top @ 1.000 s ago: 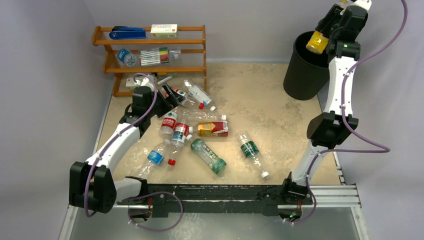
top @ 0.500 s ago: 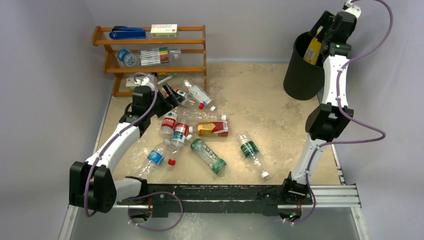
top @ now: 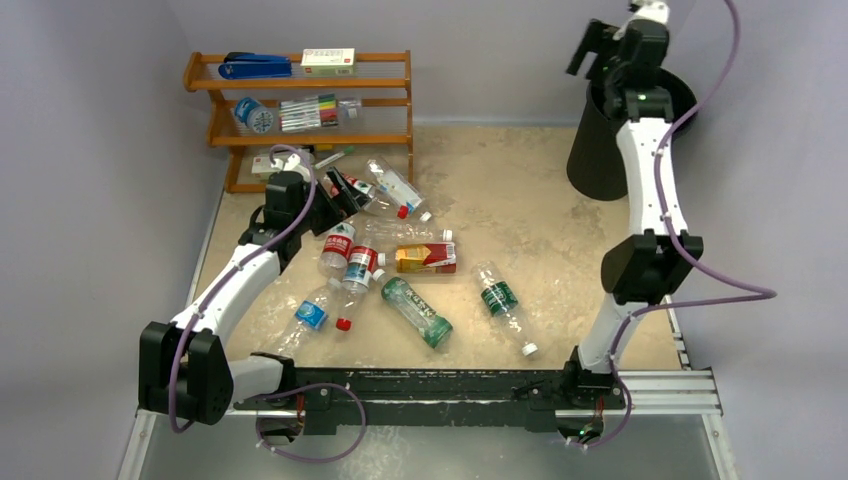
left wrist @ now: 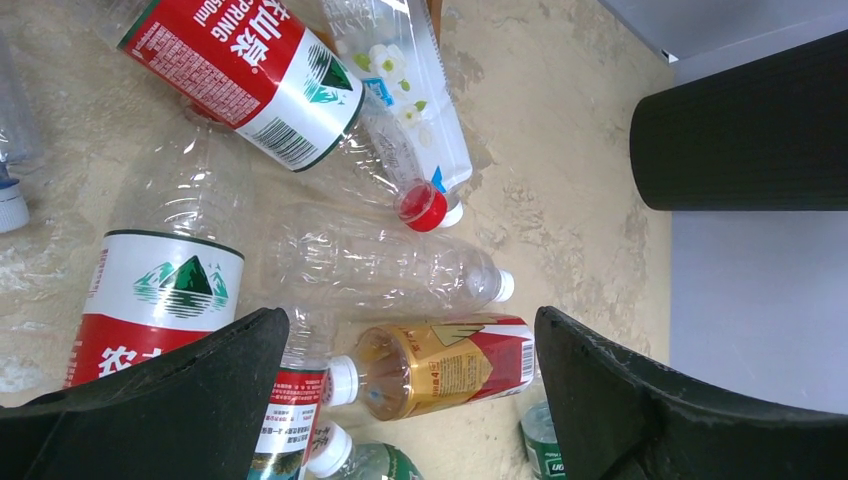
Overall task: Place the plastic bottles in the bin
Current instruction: Place the plastic bottle in the trash bin, then pick up the plastic bottle at the center of the board.
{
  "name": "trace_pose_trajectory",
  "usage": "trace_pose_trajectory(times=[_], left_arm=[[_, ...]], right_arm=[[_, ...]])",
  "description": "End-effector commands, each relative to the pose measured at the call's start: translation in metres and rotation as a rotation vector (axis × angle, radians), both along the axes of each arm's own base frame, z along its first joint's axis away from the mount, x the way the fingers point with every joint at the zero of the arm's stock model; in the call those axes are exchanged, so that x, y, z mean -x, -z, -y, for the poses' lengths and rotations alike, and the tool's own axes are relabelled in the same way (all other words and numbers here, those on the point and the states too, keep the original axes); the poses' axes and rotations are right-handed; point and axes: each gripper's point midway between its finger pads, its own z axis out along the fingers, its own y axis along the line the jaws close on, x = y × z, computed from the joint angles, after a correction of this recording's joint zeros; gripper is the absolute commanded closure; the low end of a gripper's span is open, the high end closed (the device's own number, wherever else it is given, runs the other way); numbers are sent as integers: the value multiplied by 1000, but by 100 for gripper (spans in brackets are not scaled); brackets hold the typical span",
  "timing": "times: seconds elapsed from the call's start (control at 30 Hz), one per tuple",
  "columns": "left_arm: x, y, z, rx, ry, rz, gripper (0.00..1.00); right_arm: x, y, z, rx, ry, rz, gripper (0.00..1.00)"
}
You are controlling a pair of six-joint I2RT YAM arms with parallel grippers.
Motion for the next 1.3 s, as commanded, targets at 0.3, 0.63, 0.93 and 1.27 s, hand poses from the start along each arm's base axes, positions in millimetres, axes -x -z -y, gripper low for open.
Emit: trace_pose_trajectory(times=[0.3,0.63,0.93,1.27], left_arm=[[-9,-22,5,-20,34,65,5],[-7,-19,8,0,40,56,5],[-2,-18,9,10,40,54,5],[2,-16,6,-1,32,48,5]], right_arm=[[101,34,-147,17,-405,-101,1],[180,137,-218,-59,-623,-301,0],[228,197,-298,-34,-888,-408,0],[260,247,-355,158,-1109,-509,0]])
